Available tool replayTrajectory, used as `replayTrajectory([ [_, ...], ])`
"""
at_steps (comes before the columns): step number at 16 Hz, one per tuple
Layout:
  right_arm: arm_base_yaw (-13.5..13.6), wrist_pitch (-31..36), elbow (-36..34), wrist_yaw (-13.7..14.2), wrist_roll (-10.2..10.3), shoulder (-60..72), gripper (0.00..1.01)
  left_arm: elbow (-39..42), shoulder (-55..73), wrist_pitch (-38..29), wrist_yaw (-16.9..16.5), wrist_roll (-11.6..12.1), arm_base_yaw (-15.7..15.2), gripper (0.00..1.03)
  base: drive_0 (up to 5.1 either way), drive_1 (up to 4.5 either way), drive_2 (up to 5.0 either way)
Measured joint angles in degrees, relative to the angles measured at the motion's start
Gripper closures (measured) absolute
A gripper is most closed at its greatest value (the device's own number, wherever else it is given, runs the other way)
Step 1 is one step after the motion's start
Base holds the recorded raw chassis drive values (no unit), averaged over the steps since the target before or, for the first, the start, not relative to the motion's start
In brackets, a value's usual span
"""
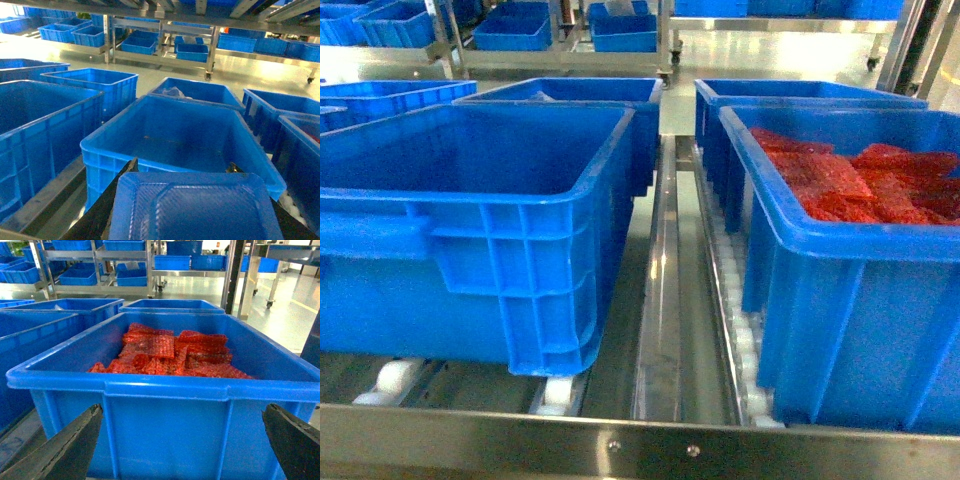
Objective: Pick blue part to blue bin on bottom shelf
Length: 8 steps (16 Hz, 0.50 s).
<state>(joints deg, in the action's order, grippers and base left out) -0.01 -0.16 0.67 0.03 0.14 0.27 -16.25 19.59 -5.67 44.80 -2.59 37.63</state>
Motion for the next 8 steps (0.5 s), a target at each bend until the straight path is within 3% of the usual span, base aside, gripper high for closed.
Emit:
replayTrajectory([
  [7, 0.00, -0.13, 0.00, -0.02, 0.00, 0.00, 0.03, 0.00, 0.11, -0.02, -0.02, 0.00, -0.02, 0.60, -0.1, 3.88, -4.1],
  [8, 0.00, -0.02, 0.00, -0.02, 0.00, 0.00, 0.03, 0.00, 0.13, -0.02, 0.04, 0.00, 0.00, 0.60, 0.0, 0.00, 0.0],
])
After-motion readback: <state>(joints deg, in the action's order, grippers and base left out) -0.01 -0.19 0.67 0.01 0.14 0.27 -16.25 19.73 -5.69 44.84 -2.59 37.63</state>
